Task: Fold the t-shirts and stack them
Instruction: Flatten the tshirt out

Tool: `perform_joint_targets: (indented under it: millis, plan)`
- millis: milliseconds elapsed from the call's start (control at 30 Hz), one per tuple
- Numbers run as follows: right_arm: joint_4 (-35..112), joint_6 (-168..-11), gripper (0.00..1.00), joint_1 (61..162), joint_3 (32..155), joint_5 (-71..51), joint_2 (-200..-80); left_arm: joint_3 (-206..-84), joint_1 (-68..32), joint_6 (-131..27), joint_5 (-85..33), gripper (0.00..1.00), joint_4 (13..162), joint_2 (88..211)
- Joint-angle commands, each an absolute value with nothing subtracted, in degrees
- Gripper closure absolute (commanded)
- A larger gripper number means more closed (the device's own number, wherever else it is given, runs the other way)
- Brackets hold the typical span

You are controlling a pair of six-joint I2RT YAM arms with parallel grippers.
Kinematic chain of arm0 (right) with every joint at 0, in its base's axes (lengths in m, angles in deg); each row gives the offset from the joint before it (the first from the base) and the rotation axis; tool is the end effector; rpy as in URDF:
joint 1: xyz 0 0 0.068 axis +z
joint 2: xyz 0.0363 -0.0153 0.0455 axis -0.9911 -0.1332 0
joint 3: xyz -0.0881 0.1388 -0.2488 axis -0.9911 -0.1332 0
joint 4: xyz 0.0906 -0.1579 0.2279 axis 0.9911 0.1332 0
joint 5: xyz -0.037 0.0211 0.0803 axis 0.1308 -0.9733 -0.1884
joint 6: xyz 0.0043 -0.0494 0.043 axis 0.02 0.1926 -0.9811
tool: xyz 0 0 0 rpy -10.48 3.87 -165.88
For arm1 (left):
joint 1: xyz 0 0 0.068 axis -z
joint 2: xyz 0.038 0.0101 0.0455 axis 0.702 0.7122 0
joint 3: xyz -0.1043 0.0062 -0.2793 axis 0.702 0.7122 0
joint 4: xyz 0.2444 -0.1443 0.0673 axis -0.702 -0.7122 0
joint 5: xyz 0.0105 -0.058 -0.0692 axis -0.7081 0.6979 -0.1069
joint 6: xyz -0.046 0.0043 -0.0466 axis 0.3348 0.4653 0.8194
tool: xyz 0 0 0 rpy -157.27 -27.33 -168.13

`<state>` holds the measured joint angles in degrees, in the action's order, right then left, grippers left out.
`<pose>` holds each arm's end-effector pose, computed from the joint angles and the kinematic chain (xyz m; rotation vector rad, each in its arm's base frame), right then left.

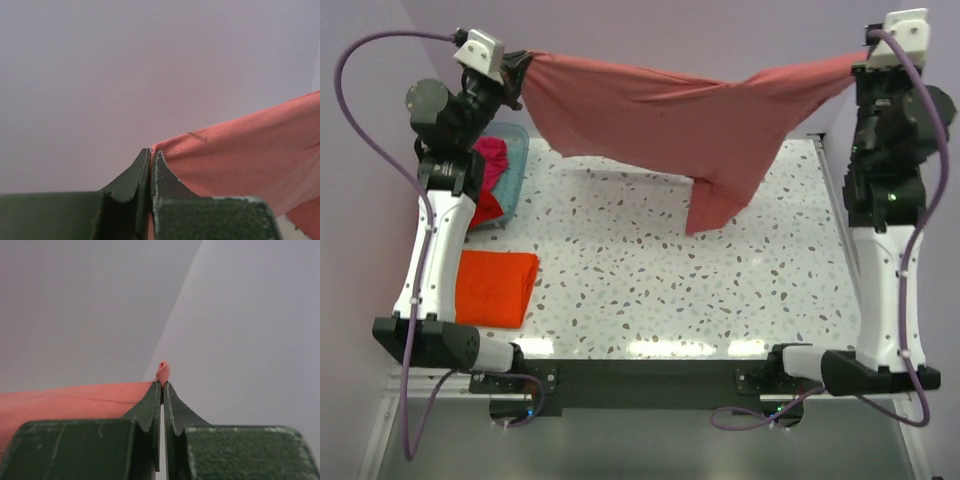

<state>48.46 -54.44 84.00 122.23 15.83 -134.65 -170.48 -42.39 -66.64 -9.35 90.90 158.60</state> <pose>0.2787 -0.0082 0.6194 -0.0546 1.2912 -0.6038 0.3599 -0.0358 0.5639 0.4322 1.2021 -0.2647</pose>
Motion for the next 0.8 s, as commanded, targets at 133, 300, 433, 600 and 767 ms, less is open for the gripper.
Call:
perform_joint_targets:
  millis: [133, 300, 433, 600, 767]
  plan:
    - [41.8, -46.46, 1.0, 83.58, 125.14, 23.15, -120.48, -157.24, -43.18, -68.8, -12.09, 1.0, 96.89, 138.03]
    - [42.42, -40.49, 1.0, 83.58, 128.3, 22.62, -113.89, -155.12, -43.18, -68.7, -13.23, 1.0, 93.83, 127.39]
    - [41.72, -36.44, 1.0, 83.58, 130.24, 20.17, -114.31, -158.98, -43.18, -70.72, -15.16, 1.0, 89.08, 125.7]
    - [40.84, -34.94, 1.0, 83.58, 127.97, 17.7, -118.44, -162.15, -43.18, -75.12, -15.08, 1.0, 81.43, 127.72]
    - [38.73, -35.64, 1.0, 83.58, 119.1, 14.19, -122.66, -158.65, -43.18, -76.53, -15.69, 1.0, 77.65, 132.37]
